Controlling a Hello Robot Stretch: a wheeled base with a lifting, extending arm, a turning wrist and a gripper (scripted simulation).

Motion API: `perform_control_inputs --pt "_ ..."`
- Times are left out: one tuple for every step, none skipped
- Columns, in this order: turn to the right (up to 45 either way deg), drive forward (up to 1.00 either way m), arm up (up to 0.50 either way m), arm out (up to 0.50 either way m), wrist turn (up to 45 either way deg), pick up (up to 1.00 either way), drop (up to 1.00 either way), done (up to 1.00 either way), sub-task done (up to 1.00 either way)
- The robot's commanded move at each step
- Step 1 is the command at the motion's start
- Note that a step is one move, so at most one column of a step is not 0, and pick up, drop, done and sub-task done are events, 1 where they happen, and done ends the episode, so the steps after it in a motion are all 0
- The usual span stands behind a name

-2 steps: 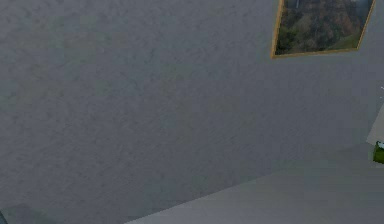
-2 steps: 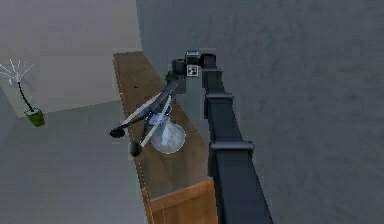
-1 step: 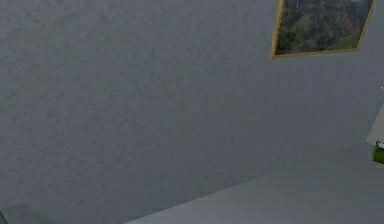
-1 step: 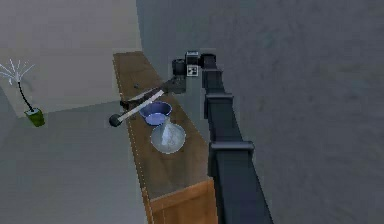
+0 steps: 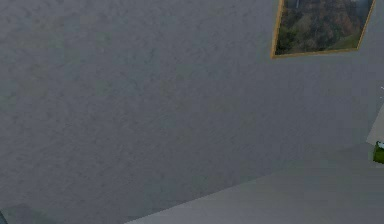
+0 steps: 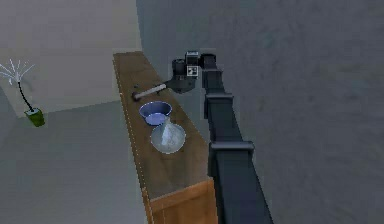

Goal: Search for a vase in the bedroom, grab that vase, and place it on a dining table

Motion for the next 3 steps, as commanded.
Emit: perform_control_inputs --pt "0.0 0.00 0.00 0.00 18.0 0.00 0.00 0.00 0.00" --pt "0.0 0.00 -0.30 0.00 0.0 0.00 0.00 0.00 0.00" --pt "0.0 0.00 0.00 0.00 0.0 1.00 0.00 0.00 0.00"
